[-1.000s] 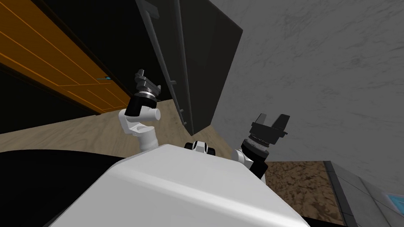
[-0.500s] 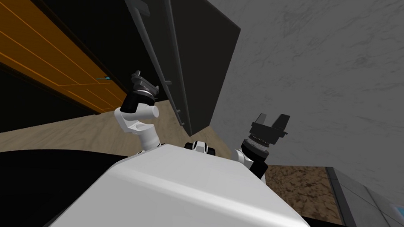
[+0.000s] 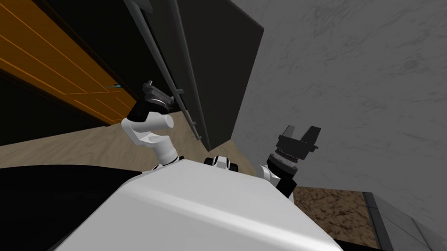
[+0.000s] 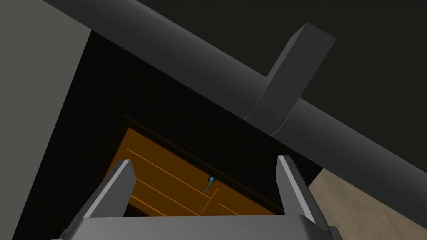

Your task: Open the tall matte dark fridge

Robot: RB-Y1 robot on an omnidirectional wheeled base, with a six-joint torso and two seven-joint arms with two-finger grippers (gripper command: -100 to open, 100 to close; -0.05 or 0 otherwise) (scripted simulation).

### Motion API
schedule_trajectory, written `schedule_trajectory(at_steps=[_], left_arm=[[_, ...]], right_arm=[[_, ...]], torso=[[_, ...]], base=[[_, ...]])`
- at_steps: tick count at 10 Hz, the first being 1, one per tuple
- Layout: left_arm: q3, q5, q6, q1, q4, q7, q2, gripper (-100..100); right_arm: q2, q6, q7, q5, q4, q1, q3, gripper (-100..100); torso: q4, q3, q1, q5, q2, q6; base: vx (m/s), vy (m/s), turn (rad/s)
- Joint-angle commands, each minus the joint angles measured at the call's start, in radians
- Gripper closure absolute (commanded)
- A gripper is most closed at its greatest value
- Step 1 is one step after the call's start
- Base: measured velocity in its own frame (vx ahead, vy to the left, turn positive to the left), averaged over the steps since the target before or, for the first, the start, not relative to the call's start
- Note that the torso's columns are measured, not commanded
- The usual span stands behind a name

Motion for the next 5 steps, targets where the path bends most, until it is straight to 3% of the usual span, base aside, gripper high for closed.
schedule_trajectory(at_steps=[1, 5], left_arm=[[0.017, -0.01, 0.066, -0.028, -0.002, 0.022, -0.011, -100], [0.052, -0.016, 0.155, -0.069, -0.004, 0.059, -0.02, -100]], right_arm=[[0.0, 0.0, 0.0, 0.0, 0.0, 0.0, 0.0, 0], [0.0, 0.0, 0.0, 0.0, 0.0, 0.0, 0.0, 0]], torso=[[0.0, -0.001, 0.0, 0.0, -0.002, 0.0], [0.0, -0.001, 0.0, 0.0, -0.002, 0.0]], base=[[0.044, -0.065, 0.015], [0.048, -0.065, 0.019]])
